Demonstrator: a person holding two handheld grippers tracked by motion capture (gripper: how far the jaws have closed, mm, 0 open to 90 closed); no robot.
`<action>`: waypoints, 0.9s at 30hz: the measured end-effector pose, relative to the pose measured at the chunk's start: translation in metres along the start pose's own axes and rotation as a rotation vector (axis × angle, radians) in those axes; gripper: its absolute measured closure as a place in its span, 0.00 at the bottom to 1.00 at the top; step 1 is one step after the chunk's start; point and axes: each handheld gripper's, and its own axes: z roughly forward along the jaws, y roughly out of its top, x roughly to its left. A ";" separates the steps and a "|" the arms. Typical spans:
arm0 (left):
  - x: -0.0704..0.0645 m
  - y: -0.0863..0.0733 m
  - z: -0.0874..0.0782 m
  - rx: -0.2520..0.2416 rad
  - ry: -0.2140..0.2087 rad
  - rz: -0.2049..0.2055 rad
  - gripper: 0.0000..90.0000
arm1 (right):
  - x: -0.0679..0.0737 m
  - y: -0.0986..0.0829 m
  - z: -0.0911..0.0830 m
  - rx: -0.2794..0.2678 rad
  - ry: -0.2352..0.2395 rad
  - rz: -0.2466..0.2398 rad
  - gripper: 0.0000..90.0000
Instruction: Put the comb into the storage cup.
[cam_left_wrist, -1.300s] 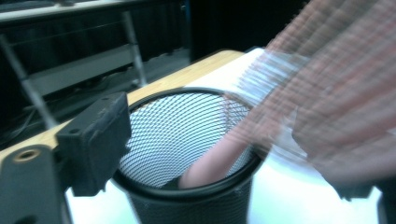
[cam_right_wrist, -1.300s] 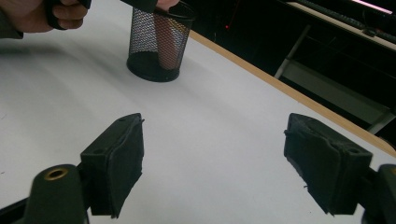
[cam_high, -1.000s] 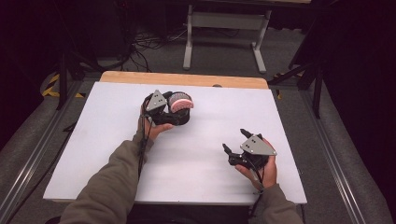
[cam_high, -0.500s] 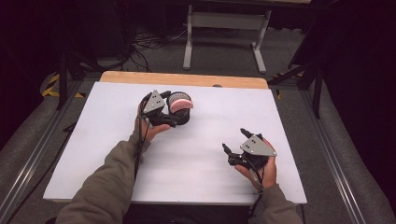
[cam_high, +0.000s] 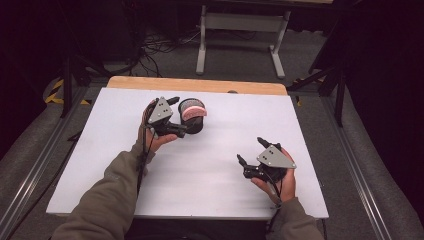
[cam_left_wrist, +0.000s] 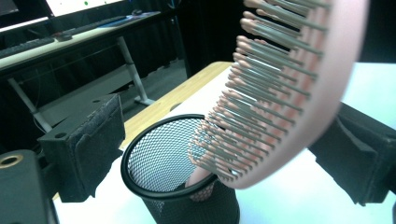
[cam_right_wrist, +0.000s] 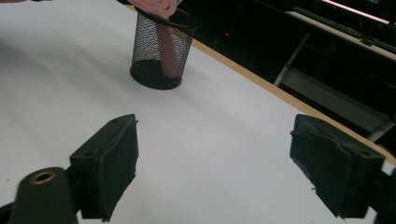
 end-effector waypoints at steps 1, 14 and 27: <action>0.000 0.000 -0.001 -0.001 0.001 0.003 0.08 | 0.000 0.000 0.000 0.000 -0.004 0.004 0.13; -0.003 0.002 -0.014 0.000 -0.006 0.029 0.07 | 0.003 0.000 0.001 -0.020 -0.012 0.006 0.06; -0.010 0.004 -0.025 0.009 -0.012 0.072 0.05 | 0.005 0.000 0.000 -0.030 -0.021 -0.010 0.05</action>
